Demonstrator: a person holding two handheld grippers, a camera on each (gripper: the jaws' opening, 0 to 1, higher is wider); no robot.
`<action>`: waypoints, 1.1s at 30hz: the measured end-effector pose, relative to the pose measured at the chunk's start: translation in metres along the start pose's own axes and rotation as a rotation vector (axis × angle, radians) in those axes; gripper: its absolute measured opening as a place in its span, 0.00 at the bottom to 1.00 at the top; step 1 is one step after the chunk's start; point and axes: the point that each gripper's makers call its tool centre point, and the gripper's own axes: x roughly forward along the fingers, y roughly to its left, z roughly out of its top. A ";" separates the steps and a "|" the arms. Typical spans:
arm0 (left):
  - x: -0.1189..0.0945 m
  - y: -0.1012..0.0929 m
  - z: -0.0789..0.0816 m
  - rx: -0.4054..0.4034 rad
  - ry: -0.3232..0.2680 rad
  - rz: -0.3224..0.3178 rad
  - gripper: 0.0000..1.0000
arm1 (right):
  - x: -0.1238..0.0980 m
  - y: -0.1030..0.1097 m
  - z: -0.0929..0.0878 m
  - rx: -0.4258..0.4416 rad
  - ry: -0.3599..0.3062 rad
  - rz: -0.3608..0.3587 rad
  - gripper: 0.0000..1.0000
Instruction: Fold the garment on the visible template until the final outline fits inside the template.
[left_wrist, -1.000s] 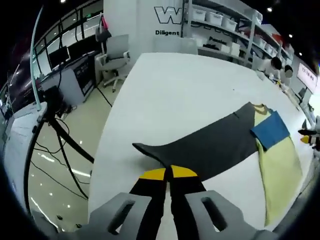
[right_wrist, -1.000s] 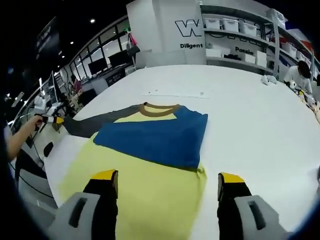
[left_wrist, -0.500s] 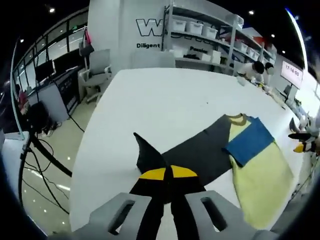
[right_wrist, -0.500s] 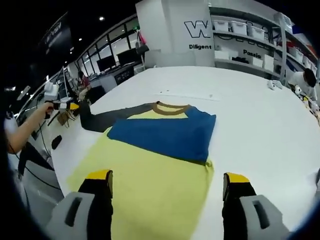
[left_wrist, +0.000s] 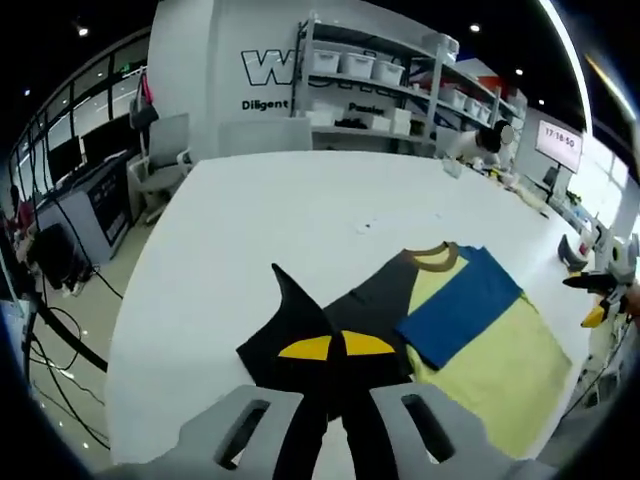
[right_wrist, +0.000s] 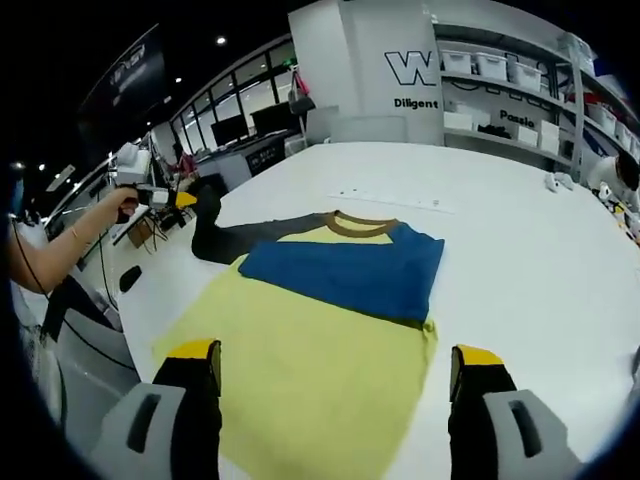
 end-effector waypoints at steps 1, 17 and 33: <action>0.002 -0.005 0.002 0.004 0.000 -0.009 0.05 | 0.000 0.000 0.000 -0.001 0.000 0.000 0.94; 0.032 -0.083 0.036 0.114 -0.019 -0.118 0.05 | -0.011 0.013 -0.007 -0.023 -0.004 0.023 0.96; 0.061 -0.185 0.066 0.212 -0.042 -0.254 0.05 | -0.013 0.015 -0.015 -0.030 0.007 0.033 0.96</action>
